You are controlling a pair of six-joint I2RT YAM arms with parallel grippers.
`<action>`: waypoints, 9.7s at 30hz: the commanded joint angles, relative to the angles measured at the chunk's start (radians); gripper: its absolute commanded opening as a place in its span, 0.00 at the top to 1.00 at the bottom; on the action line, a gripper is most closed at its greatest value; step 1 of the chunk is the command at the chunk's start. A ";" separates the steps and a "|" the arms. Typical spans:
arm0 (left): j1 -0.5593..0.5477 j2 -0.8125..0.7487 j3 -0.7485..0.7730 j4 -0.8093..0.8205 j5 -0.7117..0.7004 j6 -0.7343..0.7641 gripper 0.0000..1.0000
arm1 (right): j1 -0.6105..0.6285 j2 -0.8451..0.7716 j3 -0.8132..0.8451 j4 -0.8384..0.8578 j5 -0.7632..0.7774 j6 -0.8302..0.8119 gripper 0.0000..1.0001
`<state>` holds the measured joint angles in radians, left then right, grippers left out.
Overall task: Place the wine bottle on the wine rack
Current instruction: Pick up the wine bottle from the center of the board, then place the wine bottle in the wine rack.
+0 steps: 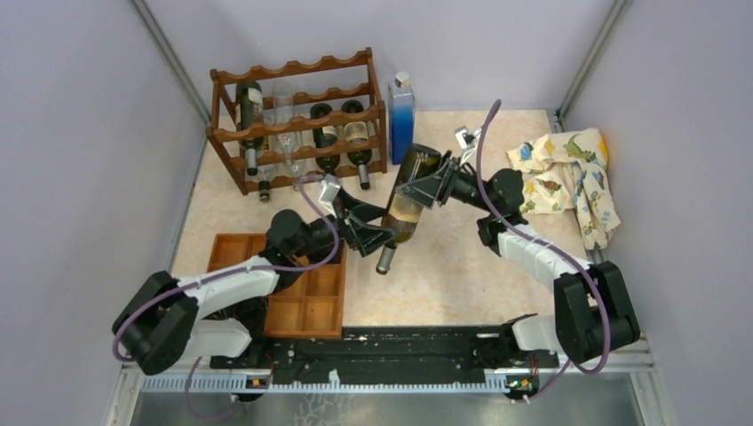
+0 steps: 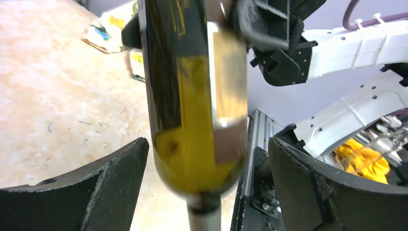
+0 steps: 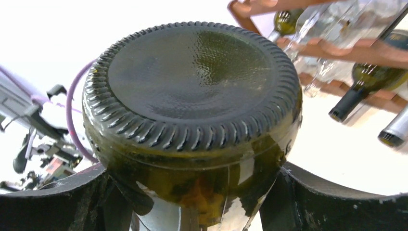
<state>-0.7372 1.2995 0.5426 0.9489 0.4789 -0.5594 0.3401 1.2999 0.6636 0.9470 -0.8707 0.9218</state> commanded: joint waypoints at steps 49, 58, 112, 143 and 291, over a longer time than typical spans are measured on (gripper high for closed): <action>-0.004 0.277 -0.002 0.511 0.119 -0.315 1.00 | -0.049 0.027 0.156 0.071 0.152 0.196 0.86; 0.026 0.100 -0.184 0.551 -0.042 -0.302 1.00 | -0.058 0.013 0.143 -0.005 0.051 0.016 0.02; 0.332 -0.486 0.009 -0.774 -0.398 -0.167 1.00 | -0.185 -0.020 0.050 -0.115 -0.024 -0.270 0.02; 0.409 -0.161 0.184 -0.641 -0.363 -0.099 1.00 | -0.189 -0.022 0.055 -0.100 -0.027 -0.276 0.02; 0.420 0.487 0.896 -0.822 -0.700 0.054 0.97 | -0.199 -0.071 0.007 -0.042 -0.017 -0.272 0.02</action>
<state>-0.3370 1.7725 1.3365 -0.0319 -0.2089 -0.5022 0.1482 1.2755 0.6777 0.8452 -0.8879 0.6621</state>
